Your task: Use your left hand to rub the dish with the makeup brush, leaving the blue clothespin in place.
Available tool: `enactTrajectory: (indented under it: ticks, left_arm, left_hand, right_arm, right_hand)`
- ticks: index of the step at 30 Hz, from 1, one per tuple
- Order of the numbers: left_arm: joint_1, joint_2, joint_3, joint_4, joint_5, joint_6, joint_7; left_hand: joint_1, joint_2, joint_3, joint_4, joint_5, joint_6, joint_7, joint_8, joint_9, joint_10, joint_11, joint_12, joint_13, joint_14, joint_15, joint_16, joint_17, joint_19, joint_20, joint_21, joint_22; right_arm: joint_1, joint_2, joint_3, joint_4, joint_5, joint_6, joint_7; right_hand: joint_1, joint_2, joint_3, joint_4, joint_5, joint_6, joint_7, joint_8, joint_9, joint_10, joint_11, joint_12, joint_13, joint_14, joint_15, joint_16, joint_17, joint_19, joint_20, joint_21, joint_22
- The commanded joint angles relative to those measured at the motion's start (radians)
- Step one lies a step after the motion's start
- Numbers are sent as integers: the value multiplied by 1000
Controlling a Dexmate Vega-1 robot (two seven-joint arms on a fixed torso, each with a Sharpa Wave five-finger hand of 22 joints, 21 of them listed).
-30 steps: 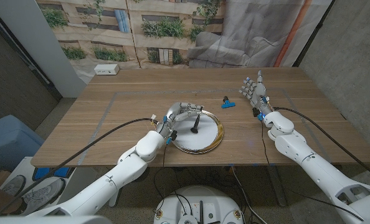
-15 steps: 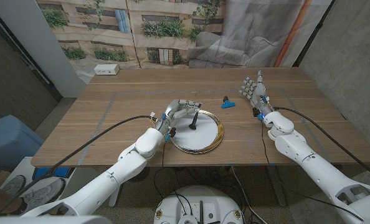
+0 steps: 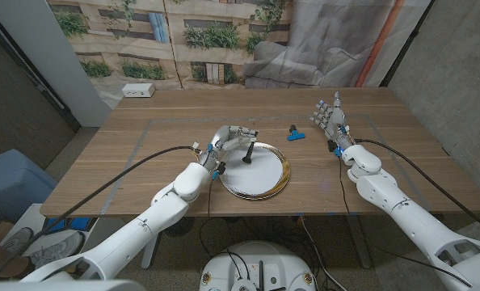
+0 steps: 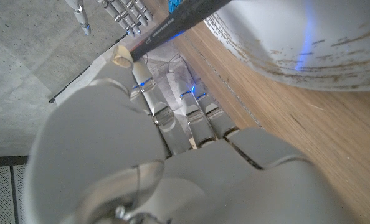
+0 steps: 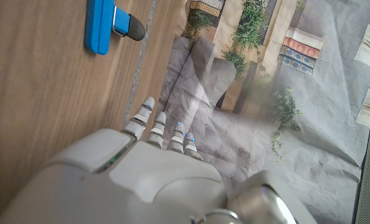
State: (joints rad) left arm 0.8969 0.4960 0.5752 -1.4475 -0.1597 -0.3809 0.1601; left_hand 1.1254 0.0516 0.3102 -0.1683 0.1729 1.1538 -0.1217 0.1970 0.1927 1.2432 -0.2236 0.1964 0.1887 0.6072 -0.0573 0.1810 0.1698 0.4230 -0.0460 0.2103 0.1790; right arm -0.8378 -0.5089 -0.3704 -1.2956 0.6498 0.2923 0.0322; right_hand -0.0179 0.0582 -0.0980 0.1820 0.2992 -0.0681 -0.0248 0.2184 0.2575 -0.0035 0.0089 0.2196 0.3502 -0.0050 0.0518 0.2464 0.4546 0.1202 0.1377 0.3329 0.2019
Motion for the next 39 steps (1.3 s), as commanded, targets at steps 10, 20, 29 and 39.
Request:
enactTrajectory:
  ticks: [10,20,29,39]
  left_arm:
    - [-5,22,-4,8,17,-17,-14]
    - [21,32,-6,-26,5,-5,-22]
    - [39,37,-6,-48,1,3,-22]
    - [57,41,-1,-74,-6,17,-28]
  left_hand:
    - [5,9,-6,-1,6,3,0,3,3,7,-4,4,3,4,-166,3,3,-5,-29,0,4]
    - [6,8,-8,-2,6,2,0,2,3,7,-4,4,3,3,-166,3,3,-5,-27,0,4]
    - [7,10,-9,-2,6,3,0,3,3,8,-4,5,3,2,-166,3,3,-5,-26,1,4]
    - [8,10,-11,-1,7,3,1,3,3,7,-4,4,3,3,-166,3,3,-5,-27,1,4]
  right_arm:
    - [1,1,0,1,0,0,1]
    - [0,0,0,0,0,0,0]
    - [0,0,0,0,0,0,0]
    - [0,0,0,0,0,0,0]
  right_hand:
    - [-4,107,-3,8,7,-9,-1,5,2,-4,4,7,4,-4,6,2,1,-1,4,7,6]
    - [-4,107,-3,8,7,-9,0,5,2,-5,3,6,3,-4,6,2,1,-2,4,6,6]
    - [-4,107,-3,8,7,-10,0,4,2,-6,5,6,3,-4,5,2,1,-1,5,6,6]
    - [-4,107,-3,8,7,-9,0,5,2,-4,4,7,3,-3,4,2,1,-2,5,6,6]
